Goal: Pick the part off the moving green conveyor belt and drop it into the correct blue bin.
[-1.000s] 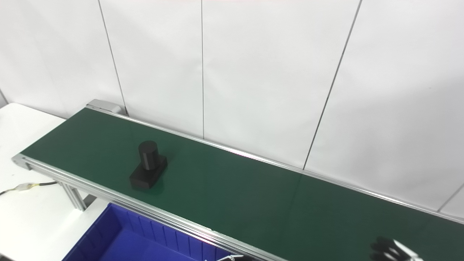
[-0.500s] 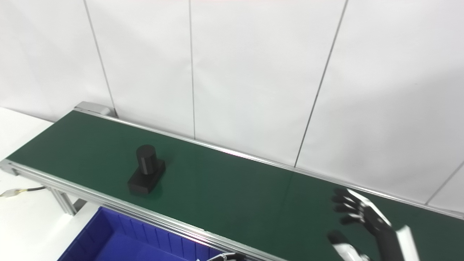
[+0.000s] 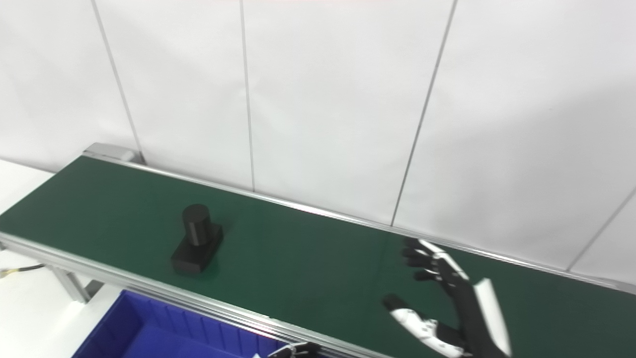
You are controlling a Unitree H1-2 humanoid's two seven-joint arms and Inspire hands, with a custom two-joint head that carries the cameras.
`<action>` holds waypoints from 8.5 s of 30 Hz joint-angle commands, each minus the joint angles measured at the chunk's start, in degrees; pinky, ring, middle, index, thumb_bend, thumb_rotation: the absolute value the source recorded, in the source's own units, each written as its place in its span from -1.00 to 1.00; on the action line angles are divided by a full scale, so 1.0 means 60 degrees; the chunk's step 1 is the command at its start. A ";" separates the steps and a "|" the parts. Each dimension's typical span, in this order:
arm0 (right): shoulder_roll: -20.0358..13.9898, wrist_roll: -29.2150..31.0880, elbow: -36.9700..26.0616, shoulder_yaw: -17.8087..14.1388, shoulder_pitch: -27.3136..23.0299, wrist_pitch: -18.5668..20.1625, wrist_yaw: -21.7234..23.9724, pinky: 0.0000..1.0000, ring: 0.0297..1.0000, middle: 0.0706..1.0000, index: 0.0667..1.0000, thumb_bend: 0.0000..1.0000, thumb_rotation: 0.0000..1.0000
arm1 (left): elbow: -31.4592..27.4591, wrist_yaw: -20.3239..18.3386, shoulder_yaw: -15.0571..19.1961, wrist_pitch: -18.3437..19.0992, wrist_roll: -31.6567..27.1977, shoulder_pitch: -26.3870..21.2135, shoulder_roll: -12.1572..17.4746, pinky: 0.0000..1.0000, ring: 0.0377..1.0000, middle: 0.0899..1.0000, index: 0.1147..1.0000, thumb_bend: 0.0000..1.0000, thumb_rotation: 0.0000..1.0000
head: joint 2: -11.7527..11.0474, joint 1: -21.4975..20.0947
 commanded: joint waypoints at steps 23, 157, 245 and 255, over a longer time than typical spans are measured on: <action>0.0710 -0.0564 0.2497 0.1010 -0.1170 -0.0540 -0.0506 0.49 0.60 0.60 0.66 0.10 -0.14 | -0.0245 -0.0462 0.0367 -0.0359 -0.0130 -0.0110 0.0055 0.31 0.44 0.50 0.57 0.58 0.41 | 0.0020 -0.0473; 0.2850 -0.0771 1.0440 0.1368 -0.5194 -0.3632 -0.3336 -0.09 -0.11 -0.02 -0.14 0.03 -1.00 | -0.0647 0.1144 -0.1359 -0.0359 0.0281 0.0270 -0.0489 0.26 0.36 0.43 0.47 0.48 0.20 | 0.0530 0.0692; 0.2011 -0.1312 -0.2862 0.0141 0.2303 0.0747 -0.2024 -0.19 -0.15 -0.08 -0.08 0.04 -1.00 | -0.2440 -0.2530 0.1702 -0.0356 -0.1174 0.0499 0.0537 0.37 0.44 0.46 0.54 0.43 0.46 | 0.3611 -0.3259; 0.2001 -0.1260 -0.2658 0.0238 0.3524 0.0345 -0.2253 -0.16 -0.13 -0.08 -0.10 0.04 -1.00 | -0.2708 -0.2472 0.1677 -0.0348 -0.1244 0.0683 0.0551 0.34 0.43 0.44 0.53 0.44 0.44 | 0.3737 -0.3275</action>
